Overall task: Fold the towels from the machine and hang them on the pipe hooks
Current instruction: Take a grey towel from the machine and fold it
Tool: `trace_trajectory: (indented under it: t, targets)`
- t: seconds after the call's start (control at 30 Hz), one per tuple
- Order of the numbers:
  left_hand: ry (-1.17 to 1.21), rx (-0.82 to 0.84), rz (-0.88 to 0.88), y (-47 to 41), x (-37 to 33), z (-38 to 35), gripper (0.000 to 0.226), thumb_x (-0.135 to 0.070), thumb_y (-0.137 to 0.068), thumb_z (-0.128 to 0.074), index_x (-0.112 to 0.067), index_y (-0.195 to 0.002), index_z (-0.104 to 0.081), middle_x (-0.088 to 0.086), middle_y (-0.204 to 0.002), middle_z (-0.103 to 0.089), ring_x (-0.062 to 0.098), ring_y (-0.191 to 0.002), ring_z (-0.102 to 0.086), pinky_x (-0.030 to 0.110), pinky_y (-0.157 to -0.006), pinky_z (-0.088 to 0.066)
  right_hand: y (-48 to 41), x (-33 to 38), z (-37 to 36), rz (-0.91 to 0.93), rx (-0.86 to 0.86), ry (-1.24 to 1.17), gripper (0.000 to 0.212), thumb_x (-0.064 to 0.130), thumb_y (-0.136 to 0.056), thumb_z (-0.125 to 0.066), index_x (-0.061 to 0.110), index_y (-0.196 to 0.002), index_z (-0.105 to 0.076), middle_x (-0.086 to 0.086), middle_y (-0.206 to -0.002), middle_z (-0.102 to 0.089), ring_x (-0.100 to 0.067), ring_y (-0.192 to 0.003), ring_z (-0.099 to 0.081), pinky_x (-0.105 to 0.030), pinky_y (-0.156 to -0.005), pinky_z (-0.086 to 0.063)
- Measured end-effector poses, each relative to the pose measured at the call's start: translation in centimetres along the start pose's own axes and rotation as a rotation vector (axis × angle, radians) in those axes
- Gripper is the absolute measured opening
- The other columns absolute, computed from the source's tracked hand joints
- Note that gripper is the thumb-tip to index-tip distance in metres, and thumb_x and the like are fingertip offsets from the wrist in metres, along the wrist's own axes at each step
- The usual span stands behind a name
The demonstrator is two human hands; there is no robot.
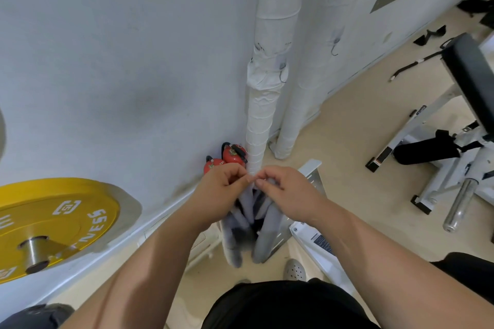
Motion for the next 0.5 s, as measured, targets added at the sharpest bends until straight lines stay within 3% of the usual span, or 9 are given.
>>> trace_trajectory:
  t: [0.07,0.17,0.23,0.33,0.5]
  targets:
    - [0.007,0.051,0.015,0.4,0.9,0.0,0.01,-0.017,-0.092,-0.071,-0.014,-0.083,-0.067,-0.012,-0.063,-0.059,0.0,-0.058,-0.051,0.013,-0.059,-0.043,0.2,-0.6,0.6,-0.014,-0.042,0.042,0.016,0.024,-0.098,-0.06,0.033,-0.085,-0.062,0.014,-0.076,-0.062,0.0,-0.074,-0.055,-0.025,-0.074,-0.046]
    - [-0.097,0.103,0.064,1.1,3.7,-0.1,0.013,-0.019,-0.084,-0.078,-0.024,-0.078,-0.067,-0.016,-0.063,-0.058,0.002,-0.059,-0.05,0.02,-0.061,-0.042,0.5,-1.3,2.3,-0.074,-0.171,-0.024,0.018,0.021,-0.101,-0.055,0.023,-0.085,-0.061,0.014,-0.065,-0.054,0.0,-0.063,-0.048,-0.013,-0.061,-0.036]
    - [-0.125,0.103,0.127,1.5,5.9,0.1,0.014,-0.023,-0.083,-0.077,-0.025,-0.075,-0.066,-0.016,-0.063,-0.057,0.004,-0.06,-0.049,0.024,-0.063,-0.042,0.6,-2.4,4.0,-0.141,-0.272,-0.1,0.019,0.021,-0.102,-0.053,0.021,-0.085,-0.062,0.014,-0.065,-0.056,0.002,-0.061,-0.048,-0.014,-0.059,-0.035]
    - [-0.103,0.095,0.209,2.4,8.5,0.7,0.017,-0.024,-0.086,-0.076,-0.019,-0.073,-0.066,-0.014,-0.06,-0.055,0.004,-0.057,-0.046,0.026,-0.063,-0.04,0.7,-3.6,6.6,-0.2,-0.391,-0.147,0.021,0.02,-0.102,-0.051,0.022,-0.084,-0.062,0.011,-0.069,-0.058,0.002,-0.06,-0.049,-0.018,-0.059,-0.037]
    - [0.071,-0.049,0.29,3.0,10.1,2.6,0.017,-0.018,-0.09,-0.074,-0.017,-0.073,-0.075,-0.002,-0.067,-0.063,0.014,-0.064,-0.05,0.036,-0.067,-0.042,1.4,-5.8,9.2,-0.289,-0.542,-0.278,0.023,0.023,-0.101,-0.053,0.022,-0.081,-0.064,0.001,-0.074,-0.063,-0.016,-0.07,-0.054,-0.033,-0.068,-0.044]
Point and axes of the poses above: each hand's wrist, its own y-axis away from the middle knuckle, its own z-axis out of the back of the hand, x = y × z, the point moved 9 cm from there along -y, towards the middle knuckle
